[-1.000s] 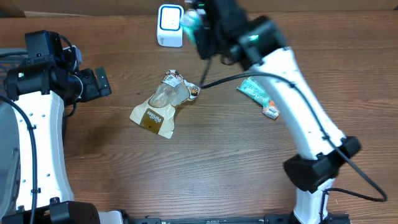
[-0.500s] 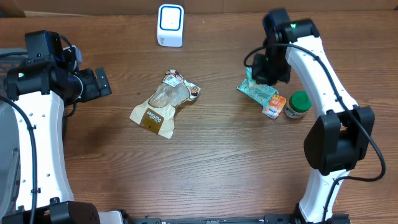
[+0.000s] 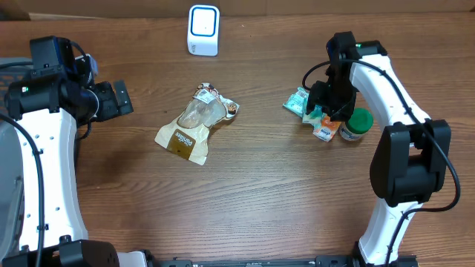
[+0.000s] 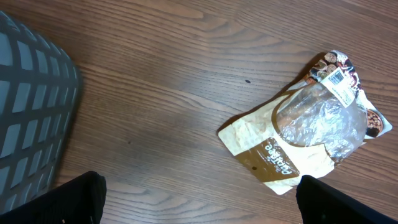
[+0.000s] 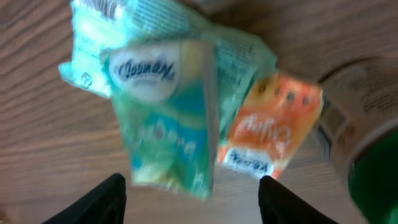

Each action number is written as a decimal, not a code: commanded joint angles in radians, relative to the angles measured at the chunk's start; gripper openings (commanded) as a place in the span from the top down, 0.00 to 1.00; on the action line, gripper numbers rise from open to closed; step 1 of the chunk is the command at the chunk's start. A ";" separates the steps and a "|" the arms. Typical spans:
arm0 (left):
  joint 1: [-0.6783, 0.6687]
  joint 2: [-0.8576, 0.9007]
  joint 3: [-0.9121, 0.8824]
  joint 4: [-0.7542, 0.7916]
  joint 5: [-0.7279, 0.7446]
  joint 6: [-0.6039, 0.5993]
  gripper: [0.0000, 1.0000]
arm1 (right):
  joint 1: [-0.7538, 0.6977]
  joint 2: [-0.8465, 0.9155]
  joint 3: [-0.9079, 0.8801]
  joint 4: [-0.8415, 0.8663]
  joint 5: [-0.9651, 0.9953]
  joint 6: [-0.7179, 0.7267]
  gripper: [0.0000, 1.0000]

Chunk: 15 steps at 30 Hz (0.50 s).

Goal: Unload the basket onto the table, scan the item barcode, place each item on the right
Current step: 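Carry the tissue pack right and set it beside the jar, then reach the right gripper to the brown bread bag and grasp it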

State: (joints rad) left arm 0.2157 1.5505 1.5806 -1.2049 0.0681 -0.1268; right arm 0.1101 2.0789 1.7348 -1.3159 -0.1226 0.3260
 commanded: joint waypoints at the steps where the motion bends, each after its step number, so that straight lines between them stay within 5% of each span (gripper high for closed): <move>1: -0.006 -0.006 0.006 0.001 0.003 0.012 0.00 | -0.003 -0.003 0.121 -0.033 -0.080 -0.056 0.35; 15: -0.007 -0.006 0.006 0.001 0.003 0.012 0.00 | 0.163 -0.002 0.189 -0.004 -0.384 -0.032 0.23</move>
State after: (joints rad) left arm 0.2157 1.5505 1.5806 -1.2045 0.0681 -0.1268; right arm 0.2165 2.0827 1.9446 -1.3392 -0.4183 0.2760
